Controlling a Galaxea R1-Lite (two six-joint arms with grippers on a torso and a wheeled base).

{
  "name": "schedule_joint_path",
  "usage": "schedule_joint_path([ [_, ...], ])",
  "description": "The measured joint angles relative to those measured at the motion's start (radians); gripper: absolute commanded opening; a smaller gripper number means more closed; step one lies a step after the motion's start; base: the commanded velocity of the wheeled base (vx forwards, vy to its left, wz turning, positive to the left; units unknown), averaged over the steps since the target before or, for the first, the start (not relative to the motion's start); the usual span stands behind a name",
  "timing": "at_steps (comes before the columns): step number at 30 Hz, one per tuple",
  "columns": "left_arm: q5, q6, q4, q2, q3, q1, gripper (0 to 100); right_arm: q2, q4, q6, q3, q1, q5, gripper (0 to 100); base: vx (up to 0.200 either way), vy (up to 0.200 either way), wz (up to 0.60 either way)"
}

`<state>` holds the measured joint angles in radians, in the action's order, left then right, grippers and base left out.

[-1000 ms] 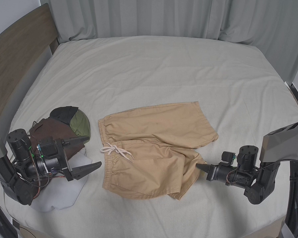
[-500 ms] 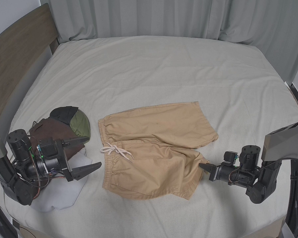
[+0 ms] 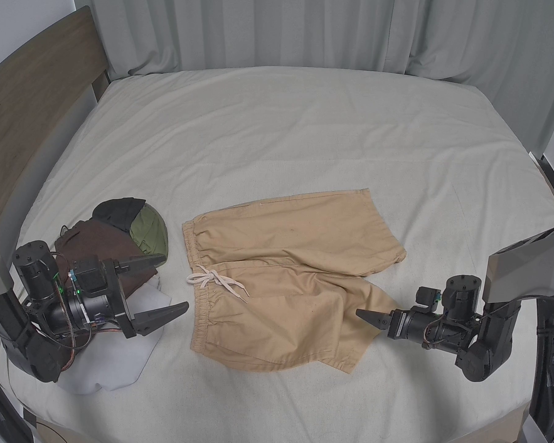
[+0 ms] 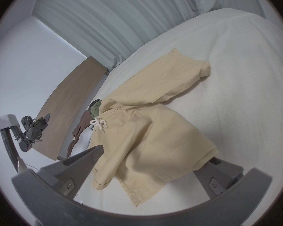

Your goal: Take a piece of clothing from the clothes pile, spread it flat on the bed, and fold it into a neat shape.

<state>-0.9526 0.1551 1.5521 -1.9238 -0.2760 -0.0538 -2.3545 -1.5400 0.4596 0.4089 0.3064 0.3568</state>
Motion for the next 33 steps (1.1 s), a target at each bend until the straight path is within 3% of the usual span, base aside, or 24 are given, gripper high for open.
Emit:
schedule_joint_path([
  [5, 0.0, 0.0, 0.0, 0.0, 0.001, 0.0, 100, -0.009, 0.006, 0.015, 0.006, -0.004, -0.026, 100, 0.0, 0.0, 0.0],
  [28, 0.0, 0.0, 0.0, -0.003, 0.006, -0.003, 100, 0.021, 0.006, 0.016, 0.044, -0.081, -0.028, 100, 0.0, 0.0, 0.0],
  [29, 0.0, 0.0, 0.0, -0.003, 0.006, -0.003, 100, 0.023, 0.006, 0.016, 0.043, -0.082, -0.028, 0, 0.0, 0.0, 0.0],
  [33, 0.0, 0.0, -0.001, -0.003, 0.006, -0.003, 100, 0.028, 0.006, 0.013, 0.043, -0.088, -0.029, 0, 0.0, 0.0, 0.0],
])
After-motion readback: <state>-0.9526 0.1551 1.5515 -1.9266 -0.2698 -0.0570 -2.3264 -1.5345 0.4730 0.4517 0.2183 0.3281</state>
